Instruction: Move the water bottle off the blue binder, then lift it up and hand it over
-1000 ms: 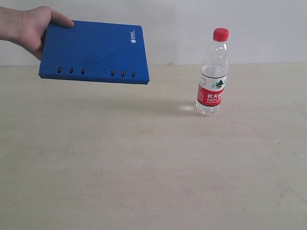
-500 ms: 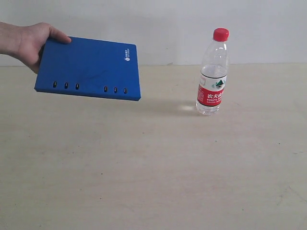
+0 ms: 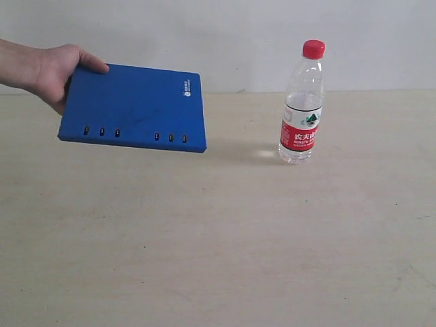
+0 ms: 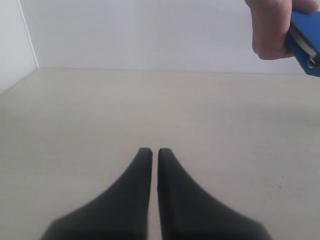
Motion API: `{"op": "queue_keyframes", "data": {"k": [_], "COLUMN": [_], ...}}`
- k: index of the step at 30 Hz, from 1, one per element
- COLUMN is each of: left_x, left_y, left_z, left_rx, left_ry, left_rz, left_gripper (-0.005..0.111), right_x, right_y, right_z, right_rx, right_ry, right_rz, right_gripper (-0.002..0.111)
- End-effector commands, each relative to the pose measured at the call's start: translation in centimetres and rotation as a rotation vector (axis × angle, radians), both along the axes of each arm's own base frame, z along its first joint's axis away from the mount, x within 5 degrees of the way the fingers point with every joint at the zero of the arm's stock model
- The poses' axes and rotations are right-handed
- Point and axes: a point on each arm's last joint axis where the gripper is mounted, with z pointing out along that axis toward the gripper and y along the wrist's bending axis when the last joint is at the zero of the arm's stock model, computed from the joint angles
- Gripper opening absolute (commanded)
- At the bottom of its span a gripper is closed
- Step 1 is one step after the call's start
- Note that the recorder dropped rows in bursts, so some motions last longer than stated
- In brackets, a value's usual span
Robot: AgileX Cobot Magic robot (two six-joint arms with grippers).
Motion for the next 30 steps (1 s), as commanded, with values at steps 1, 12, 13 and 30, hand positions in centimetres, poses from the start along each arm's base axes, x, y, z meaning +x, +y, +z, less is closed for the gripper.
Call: {"op": "queue_keyframes", "data": {"k": [1,12,13,30], "left_x": [0.0,0.0,0.0,0.0], "left_y": [0.0,0.0,0.0,0.0], "left_z": [0.0,0.0,0.0,0.0], "left_rx": [0.006,0.006,0.006,0.006], "left_ry": [-0.004,-0.004,-0.004,-0.004], "left_rz": [0.0,0.0,0.0,0.0], "left_gripper": [0.004,0.004,0.004,0.004], "right_x": [0.1,-0.5,-0.4,-0.2], "right_y": [-0.6,-1.7,-1.7,-1.8], "right_z": [-0.1,-2.2,-2.6,-7.6], "right_rx": [0.057,0.028,0.007,-0.19], "right_ry": [-0.074,0.052,0.061,0.456], "right_rz": [-0.084,-0.301,-0.304,-0.32], "right_gripper": [0.0,0.0,0.0,0.0]}}
